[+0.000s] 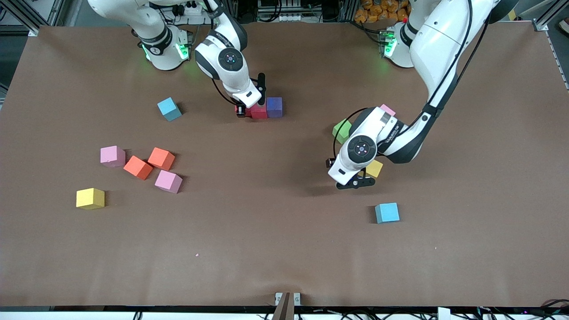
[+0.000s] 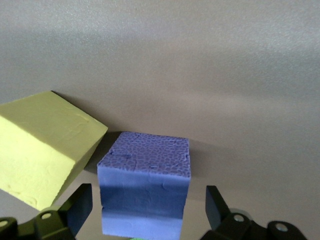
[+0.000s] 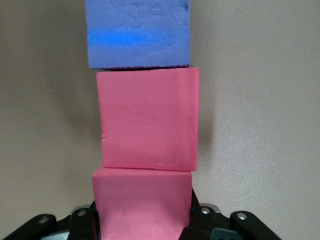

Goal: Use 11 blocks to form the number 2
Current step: 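Lower the pink cube beside the row while the left gripper grasps purple, then open the right gripper and withdraw while the left gripper lifts purple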

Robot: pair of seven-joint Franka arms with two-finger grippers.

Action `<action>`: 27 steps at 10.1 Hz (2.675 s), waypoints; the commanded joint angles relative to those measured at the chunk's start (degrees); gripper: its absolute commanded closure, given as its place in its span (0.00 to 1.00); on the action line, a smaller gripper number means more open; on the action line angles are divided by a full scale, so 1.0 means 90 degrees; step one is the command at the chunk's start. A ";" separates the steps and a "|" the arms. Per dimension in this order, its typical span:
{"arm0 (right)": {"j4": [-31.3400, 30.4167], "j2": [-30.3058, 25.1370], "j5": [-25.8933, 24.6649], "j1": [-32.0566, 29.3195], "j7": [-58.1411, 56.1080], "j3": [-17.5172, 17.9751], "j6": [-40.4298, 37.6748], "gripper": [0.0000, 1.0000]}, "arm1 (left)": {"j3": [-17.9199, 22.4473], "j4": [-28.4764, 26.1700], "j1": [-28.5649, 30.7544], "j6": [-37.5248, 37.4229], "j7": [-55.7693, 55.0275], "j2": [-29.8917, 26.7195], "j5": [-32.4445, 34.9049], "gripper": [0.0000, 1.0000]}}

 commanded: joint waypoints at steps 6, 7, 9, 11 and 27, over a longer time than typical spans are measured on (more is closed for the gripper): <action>-0.0048 -0.0015 -0.0034 -0.0051 0.0117 0.0017 0.0087 0.00 | -0.0034 0.0019 0.0079 0.0156 0.0298 0.0168 0.0113 0.28; -0.0048 -0.0044 -0.0034 -0.0051 0.0117 0.0027 0.0077 0.00 | -0.0034 0.0029 0.0059 0.0156 0.0298 0.0168 0.0074 0.67; -0.0048 -0.0112 -0.0025 -0.0051 0.0107 0.0027 -0.0001 0.00 | -0.0034 0.0077 0.0059 0.0136 0.0162 0.0100 0.0044 1.00; -0.0038 -0.0297 -0.0025 -0.0051 0.0049 0.0037 -0.0147 0.00 | -0.0063 0.0175 0.0030 0.0136 0.0055 0.0032 0.0035 1.00; 0.0519 -0.1735 -0.0180 -0.4141 -0.0409 -0.0022 -0.1751 0.00 | -0.0884 0.0624 -0.1568 0.0097 -0.1683 0.0333 0.0064 1.00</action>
